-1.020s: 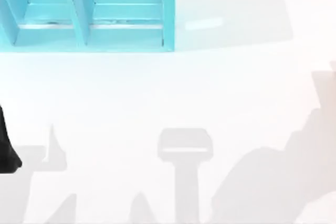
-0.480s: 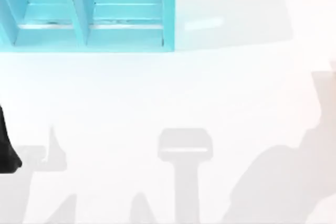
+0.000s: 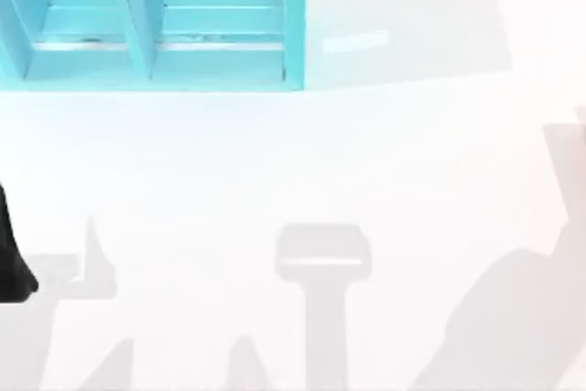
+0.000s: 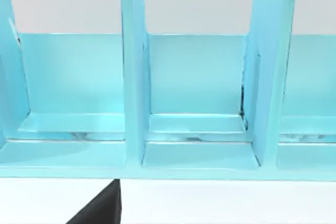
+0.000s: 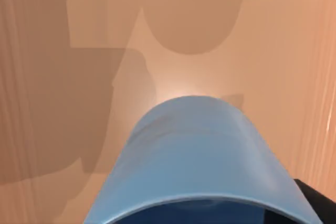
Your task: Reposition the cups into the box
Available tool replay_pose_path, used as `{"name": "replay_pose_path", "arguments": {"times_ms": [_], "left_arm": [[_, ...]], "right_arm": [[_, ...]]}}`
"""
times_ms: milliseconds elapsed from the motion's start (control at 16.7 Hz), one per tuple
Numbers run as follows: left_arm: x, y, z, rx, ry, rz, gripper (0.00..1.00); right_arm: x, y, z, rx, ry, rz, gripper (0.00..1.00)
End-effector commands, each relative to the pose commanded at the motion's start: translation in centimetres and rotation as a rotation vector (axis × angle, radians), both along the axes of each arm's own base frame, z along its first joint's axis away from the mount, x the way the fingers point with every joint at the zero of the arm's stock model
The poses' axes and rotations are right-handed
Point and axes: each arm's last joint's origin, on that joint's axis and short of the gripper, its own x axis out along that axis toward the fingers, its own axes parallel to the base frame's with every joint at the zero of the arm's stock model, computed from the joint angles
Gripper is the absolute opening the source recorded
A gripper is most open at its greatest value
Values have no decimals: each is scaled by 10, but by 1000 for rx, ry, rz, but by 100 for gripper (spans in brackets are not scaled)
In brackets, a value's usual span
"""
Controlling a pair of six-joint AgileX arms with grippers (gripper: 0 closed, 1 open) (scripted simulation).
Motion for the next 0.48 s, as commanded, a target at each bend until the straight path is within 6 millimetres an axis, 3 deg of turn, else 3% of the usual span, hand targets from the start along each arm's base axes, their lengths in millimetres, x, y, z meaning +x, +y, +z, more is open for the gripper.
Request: {"name": "replay_pose_path", "arguments": {"times_ms": [60,480], "left_arm": [[0,0,0,0,0,0,100],[0,0,0,0,0,0,100]], "right_arm": [[0,0,0,0,0,0,0],[0,0,0,0,0,0,53]]}}
